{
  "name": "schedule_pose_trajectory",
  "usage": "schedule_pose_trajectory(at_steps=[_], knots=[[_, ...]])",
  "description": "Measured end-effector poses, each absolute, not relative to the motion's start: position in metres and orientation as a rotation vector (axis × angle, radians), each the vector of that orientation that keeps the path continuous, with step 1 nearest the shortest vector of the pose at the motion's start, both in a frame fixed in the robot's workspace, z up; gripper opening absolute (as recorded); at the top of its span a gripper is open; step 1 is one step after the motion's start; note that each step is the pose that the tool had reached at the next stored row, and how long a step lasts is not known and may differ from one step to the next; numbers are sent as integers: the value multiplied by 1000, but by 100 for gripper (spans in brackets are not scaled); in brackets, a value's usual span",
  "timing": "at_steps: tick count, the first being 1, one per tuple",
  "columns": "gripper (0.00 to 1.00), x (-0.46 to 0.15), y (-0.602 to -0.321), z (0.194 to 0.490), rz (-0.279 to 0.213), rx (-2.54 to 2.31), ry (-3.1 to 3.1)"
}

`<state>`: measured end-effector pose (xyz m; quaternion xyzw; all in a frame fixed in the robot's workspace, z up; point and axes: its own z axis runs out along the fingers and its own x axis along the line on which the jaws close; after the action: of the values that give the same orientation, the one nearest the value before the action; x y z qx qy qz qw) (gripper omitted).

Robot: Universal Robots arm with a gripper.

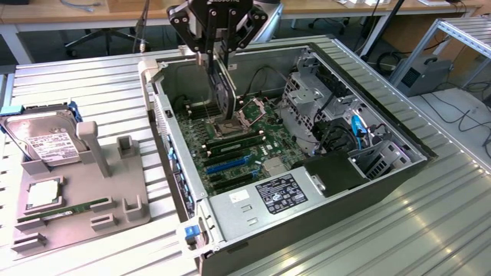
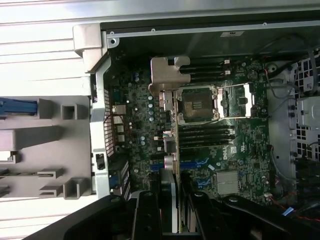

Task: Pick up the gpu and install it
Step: 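Pick up the gpu and move the gpu toward the slot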

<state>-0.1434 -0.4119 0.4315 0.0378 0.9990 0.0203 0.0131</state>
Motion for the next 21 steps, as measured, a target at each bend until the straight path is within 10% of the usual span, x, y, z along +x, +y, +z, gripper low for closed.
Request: schedule_pose_trajectory(at_steps=[21], knots=[[27,-134,-412,431,63,118,3113]])
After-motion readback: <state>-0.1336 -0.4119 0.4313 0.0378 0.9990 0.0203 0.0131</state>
